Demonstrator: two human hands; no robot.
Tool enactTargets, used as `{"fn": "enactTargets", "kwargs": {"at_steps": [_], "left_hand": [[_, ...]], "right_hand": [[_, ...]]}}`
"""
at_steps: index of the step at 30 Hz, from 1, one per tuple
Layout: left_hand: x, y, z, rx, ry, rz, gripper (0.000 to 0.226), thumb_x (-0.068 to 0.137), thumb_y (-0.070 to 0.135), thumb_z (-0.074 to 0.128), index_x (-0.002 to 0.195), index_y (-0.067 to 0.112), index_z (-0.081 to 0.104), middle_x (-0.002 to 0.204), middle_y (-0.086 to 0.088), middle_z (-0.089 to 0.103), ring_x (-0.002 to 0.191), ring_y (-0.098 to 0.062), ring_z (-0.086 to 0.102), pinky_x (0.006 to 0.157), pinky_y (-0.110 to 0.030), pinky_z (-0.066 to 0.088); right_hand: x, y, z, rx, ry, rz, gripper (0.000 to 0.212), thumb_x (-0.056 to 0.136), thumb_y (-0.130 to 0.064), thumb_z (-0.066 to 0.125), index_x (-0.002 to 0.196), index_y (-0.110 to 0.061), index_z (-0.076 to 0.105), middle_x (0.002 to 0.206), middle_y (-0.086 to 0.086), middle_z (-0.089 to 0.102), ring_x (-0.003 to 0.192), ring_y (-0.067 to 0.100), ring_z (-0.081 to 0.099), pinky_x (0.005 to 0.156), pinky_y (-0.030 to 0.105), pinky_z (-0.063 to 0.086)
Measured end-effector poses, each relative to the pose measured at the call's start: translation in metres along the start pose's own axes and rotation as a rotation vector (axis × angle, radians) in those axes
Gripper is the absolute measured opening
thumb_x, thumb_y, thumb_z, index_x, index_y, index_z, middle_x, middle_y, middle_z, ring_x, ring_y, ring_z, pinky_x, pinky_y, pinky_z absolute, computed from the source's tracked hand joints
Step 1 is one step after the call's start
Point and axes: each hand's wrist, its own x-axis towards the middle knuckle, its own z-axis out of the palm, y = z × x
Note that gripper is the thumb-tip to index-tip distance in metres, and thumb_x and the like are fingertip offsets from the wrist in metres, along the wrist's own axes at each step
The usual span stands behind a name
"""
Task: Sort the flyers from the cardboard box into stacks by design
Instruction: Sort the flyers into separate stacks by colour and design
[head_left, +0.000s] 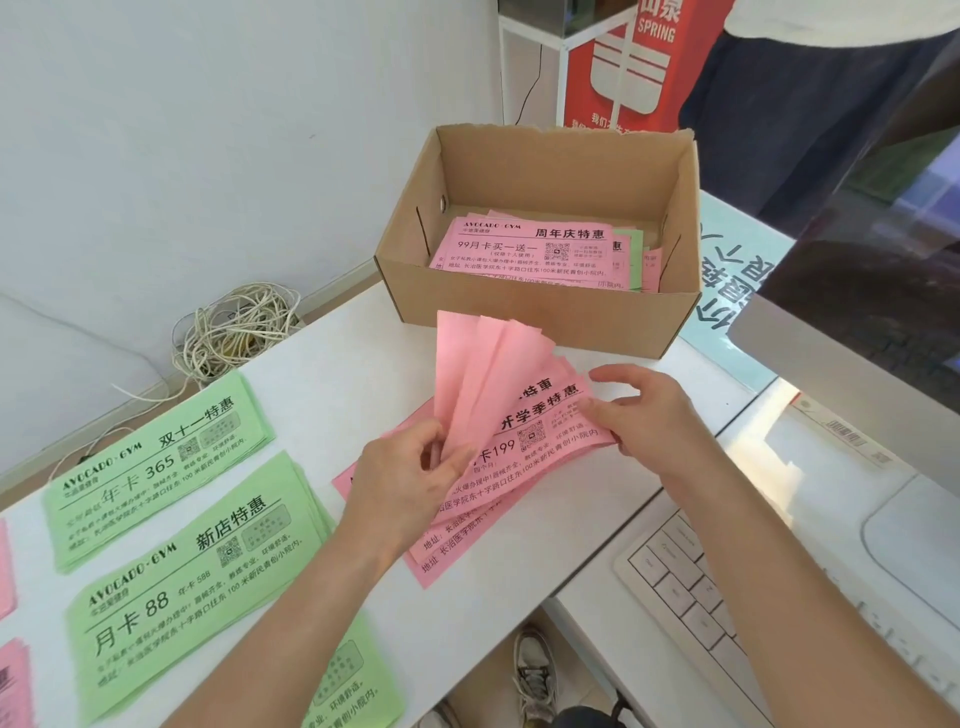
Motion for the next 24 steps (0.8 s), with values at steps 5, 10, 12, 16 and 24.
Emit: {"fn": "enactTargets", "kwargs": {"at_steps": [5, 10, 12, 16, 24], "left_hand": [[-0.007, 0.007, -0.003, 0.275, -0.168, 0.264, 0.072, 0.079, 0.051, 0.068, 0.135, 0.051, 0.022, 0.113, 0.015, 0.060, 0.093, -0.010, 0.062, 0.081, -0.024, 0.047], [-0.001, -0.008, -0.002, 0.185, -0.028, 0.340, 0.074, 0.094, 0.019, 0.050, 0.137, 0.063, 0.008, 0.106, -0.003, 0.059, 0.082, -0.006, 0.055, 0.066, -0.007, 0.035], [0.001, -0.012, -0.001, 0.197, 0.006, 0.382, 0.061, 0.094, 0.015, 0.041, 0.137, 0.057, 0.027, 0.095, 0.010, 0.051, 0.070, -0.002, 0.051, 0.060, -0.009, 0.034], [0.005, -0.014, 0.004, 0.240, 0.061, 0.400, 0.032, 0.090, 0.031, 0.040, 0.112, 0.033, 0.062, 0.101, 0.014, 0.056, 0.067, 0.010, 0.046, 0.060, -0.014, 0.035], [-0.002, -0.013, 0.009, 0.429, 0.021, 0.448, 0.050, 0.067, 0.048, 0.079, 0.100, 0.026, 0.050, 0.070, 0.015, 0.042, 0.051, -0.012, 0.052, 0.048, -0.024, 0.044]], "right_hand": [[0.000, -0.017, 0.014, 0.266, -0.013, 0.042, 0.032, 0.092, -0.009, 0.059, 0.122, -0.016, 0.054, 0.063, 0.007, 0.063, 0.039, 0.007, 0.053, 0.040, 0.017, 0.039], [0.006, -0.018, 0.016, 0.000, 0.076, -0.050, 0.031, 0.096, -0.018, 0.051, 0.127, -0.020, 0.048, 0.092, 0.002, 0.071, 0.075, 0.016, 0.068, 0.064, 0.026, 0.051], [0.009, -0.008, 0.014, -0.505, 0.068, -0.093, 0.043, 0.093, -0.025, 0.052, 0.135, -0.024, 0.043, 0.116, 0.000, 0.062, 0.102, 0.022, 0.060, 0.082, 0.032, 0.048], [0.009, -0.002, 0.025, -0.803, 0.018, -0.146, 0.054, 0.088, -0.025, 0.054, 0.140, -0.026, 0.037, 0.128, 0.008, 0.050, 0.116, 0.033, 0.046, 0.093, 0.036, 0.040], [0.019, -0.006, 0.019, -0.455, 0.021, -0.073, 0.046, 0.084, -0.013, 0.062, 0.129, -0.021, 0.050, 0.097, 0.002, 0.064, 0.089, 0.022, 0.061, 0.073, 0.031, 0.049]]}}
